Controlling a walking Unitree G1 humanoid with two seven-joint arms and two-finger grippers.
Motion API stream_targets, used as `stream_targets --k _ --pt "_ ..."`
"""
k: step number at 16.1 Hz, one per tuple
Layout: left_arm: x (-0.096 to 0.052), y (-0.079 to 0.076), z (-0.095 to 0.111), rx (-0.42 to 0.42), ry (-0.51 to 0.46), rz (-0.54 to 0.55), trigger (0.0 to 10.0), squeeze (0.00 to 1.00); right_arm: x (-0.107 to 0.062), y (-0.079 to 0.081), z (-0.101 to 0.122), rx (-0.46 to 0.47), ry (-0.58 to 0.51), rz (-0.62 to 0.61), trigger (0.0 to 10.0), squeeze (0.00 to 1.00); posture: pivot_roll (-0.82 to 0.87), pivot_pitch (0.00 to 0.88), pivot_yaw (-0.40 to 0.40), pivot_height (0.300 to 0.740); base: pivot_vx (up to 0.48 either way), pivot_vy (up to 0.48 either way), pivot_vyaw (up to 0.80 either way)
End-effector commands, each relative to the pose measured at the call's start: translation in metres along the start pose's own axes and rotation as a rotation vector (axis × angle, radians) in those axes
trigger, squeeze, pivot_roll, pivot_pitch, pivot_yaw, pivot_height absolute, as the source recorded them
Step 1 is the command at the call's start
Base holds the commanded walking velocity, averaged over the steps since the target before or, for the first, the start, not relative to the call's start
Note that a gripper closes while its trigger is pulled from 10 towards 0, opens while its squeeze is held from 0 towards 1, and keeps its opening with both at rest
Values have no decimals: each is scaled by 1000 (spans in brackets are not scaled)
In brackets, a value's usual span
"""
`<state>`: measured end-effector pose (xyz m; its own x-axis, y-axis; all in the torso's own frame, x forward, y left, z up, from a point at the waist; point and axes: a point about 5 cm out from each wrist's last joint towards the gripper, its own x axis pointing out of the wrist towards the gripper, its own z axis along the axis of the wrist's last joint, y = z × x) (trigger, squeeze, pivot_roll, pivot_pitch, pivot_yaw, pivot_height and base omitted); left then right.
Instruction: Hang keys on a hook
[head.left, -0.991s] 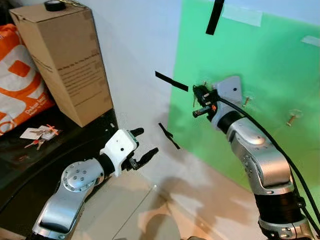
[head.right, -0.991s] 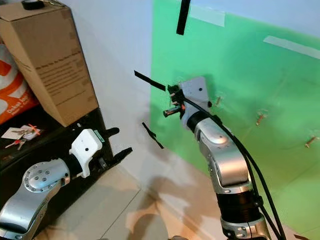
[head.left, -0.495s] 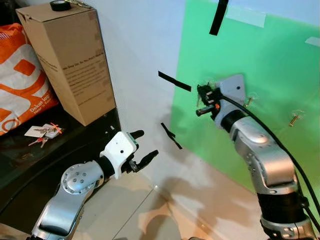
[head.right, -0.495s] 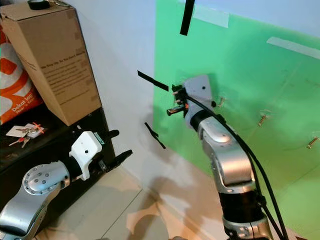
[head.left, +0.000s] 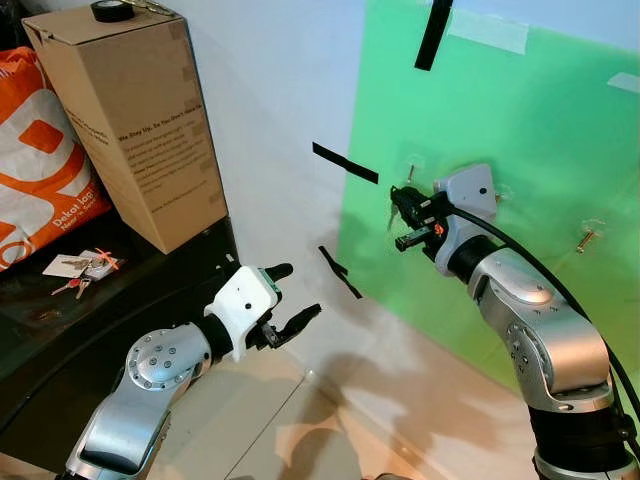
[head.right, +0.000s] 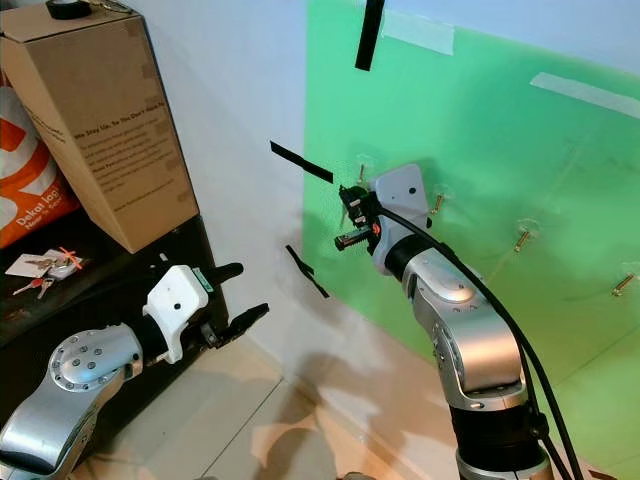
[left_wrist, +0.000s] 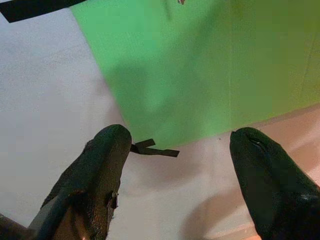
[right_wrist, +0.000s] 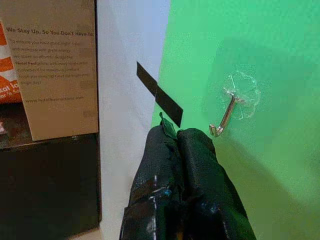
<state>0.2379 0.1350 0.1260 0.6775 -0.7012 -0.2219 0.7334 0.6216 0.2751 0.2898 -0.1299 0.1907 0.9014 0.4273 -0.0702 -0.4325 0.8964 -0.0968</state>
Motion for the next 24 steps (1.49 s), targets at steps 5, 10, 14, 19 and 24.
stream_targets --k 5,10,14,19,24 --pt "-1 -1 6 13 -17 -7 10000 0 2 -3 11 24 -44 -30 10000 0 7 0 -18 740 0 0 0" --pt "-1 -1 6 10 -18 -10 10000 0 3 -8 14 50 -61 -66 10000 0 5 0 -16 740 0 0 0" --pt "-1 -2 6 9 -18 -14 10000 0 7 -10 9 55 -20 -98 10000 0 8 0 -16 740 0 0 0" --pt "-2 -3 6 5 -12 -17 10000 0 7 -22 -5 49 82 -191 10000 0 10 0 -18 740 0 0 0" --pt "-2 -4 5 7 -6 -29 10000 0 -2 -31 -16 39 147 -248 10000 0 3 0 -11 740 0 0 0"
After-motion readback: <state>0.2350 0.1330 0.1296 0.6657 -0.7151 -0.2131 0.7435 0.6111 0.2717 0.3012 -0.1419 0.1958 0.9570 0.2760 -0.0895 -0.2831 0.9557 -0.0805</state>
